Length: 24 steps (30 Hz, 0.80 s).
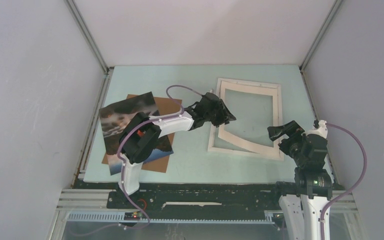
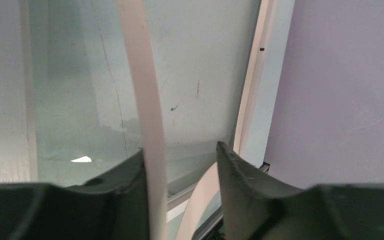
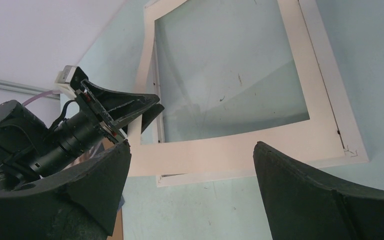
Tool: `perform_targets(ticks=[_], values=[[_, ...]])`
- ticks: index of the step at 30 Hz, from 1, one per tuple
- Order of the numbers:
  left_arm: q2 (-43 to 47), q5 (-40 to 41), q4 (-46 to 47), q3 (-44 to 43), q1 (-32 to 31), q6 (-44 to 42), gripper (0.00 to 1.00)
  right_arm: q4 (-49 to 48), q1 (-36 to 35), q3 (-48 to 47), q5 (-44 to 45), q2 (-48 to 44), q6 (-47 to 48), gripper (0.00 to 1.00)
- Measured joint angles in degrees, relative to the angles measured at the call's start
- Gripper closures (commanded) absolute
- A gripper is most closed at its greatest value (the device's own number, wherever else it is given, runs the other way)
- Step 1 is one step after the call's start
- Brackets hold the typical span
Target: Put the photo into the frame
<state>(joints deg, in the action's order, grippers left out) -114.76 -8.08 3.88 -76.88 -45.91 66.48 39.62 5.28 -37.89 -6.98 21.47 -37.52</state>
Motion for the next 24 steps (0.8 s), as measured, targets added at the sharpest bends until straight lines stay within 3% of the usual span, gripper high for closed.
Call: perform_targets(ticks=[6, 12, 16, 24], values=[[0.0, 0.44, -8.81, -5.86, -0.04, -4.42, 0.23, 0.0, 0.0, 0.0, -0.02, 0.0, 0.0, 0.0], [0.04, 1.09, -14.19, -9.01, -0.04, -7.89, 0.09, -0.04, 0.0, 0.09, -0.31, -0.04, 0.07, 0.0], [0.04, 2.01, -19.76, -10.78, -0.04, -9.7, 0.03, -0.04, 0.2, 0.59, -0.68, -0.13, 0.15, 0.0], [0.02, 4.24, -24.68, -15.47, -1.01, -11.06, 0.02, -0.04, 0.26, 0.76, -1.18, -0.17, 0.15, 0.0]])
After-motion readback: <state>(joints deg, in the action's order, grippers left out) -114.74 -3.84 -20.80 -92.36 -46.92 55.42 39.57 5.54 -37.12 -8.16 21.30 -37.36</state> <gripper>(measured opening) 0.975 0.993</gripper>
